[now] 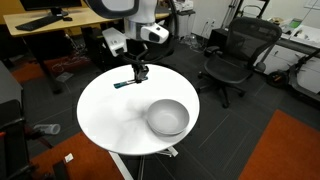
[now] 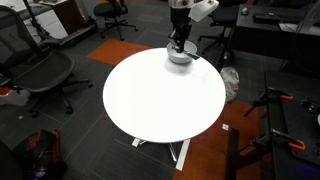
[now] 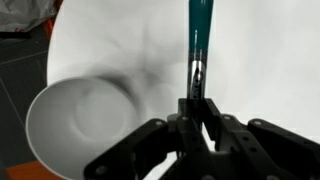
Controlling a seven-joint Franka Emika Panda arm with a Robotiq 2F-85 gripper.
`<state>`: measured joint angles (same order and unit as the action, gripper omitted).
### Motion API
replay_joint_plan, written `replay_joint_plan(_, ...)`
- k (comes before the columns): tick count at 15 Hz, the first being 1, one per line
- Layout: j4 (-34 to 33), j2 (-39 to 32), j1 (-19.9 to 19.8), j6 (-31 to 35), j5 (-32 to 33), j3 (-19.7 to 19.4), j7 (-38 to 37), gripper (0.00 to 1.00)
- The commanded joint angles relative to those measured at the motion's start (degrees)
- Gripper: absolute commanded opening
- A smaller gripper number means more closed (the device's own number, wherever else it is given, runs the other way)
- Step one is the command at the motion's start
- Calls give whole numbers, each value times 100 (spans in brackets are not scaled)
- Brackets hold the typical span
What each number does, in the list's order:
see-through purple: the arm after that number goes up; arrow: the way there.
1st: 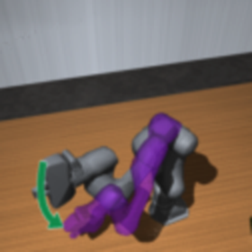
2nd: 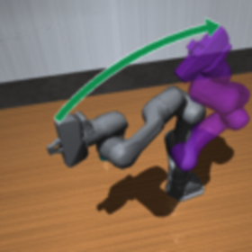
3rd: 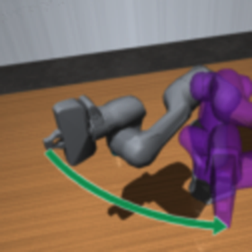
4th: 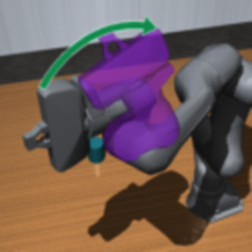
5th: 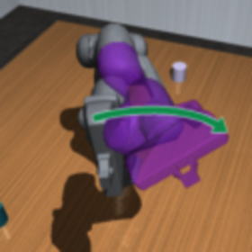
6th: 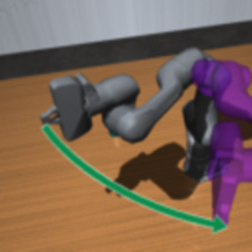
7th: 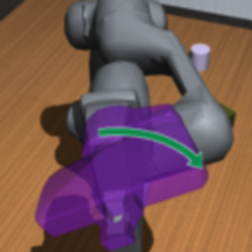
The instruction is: Remove the marker from the bowl and put it on the table
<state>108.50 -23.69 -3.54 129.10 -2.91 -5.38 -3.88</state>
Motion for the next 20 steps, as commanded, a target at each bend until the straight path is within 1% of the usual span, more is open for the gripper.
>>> replay_joint_plan(1, 851, 461, 184, 300, 85, 190, 10, 5)
replay_joint_plan(5, 1391, 573, 280, 734, 98, 465, 450, 5)
replay_joint_plan(8, 1587, 460, 372, 1114, 47, 709, 711, 5)
replay_joint_plan(9, 1630, 407, 418, 1230, 56, 764, 693, 5)
replay_joint_plan(12, 1692, 207, 579, 1530, -2, 814, 273, 5)
replay_joint_plan(16, 1669, -81, 765, 1727, -89, 746, -470, 5)
replay_joint_plan(20, 1692, -328, 808, 2139, -287, 801, -773, 5)
